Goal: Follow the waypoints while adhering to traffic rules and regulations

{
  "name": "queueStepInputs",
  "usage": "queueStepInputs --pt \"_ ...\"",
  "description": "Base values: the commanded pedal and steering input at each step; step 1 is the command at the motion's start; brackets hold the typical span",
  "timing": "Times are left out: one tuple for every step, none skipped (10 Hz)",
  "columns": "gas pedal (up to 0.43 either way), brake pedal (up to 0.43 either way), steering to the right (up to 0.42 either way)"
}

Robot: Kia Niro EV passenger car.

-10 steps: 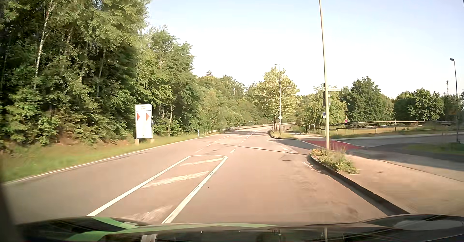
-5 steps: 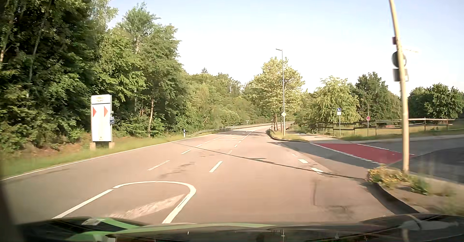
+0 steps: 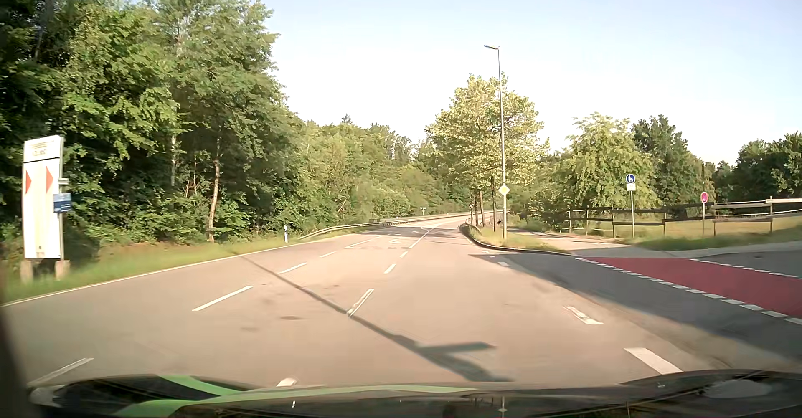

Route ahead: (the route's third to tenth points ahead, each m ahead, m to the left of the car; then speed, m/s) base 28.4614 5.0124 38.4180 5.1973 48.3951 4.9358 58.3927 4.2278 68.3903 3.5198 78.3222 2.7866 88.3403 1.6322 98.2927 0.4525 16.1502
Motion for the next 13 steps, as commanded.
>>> queueStepInputs --pt "0.098 0.000 0.001" --pt "0.098 0.000 0.000" --pt "0.098 0.000 0.000" --pt "0.098 0.000 0.000" --pt "0.098 0.000 0.000" --pt "0.098 0.000 0.000" --pt "0.110 0.000 0.000" --pt "0.110 0.000 0.000" --pt "0.110 0.000 0.002" --pt "0.110 0.000 0.009" --pt "0.110 0.000 0.012" --pt "0.110 0.000 0.011" --pt "0.110 0.000 0.011"
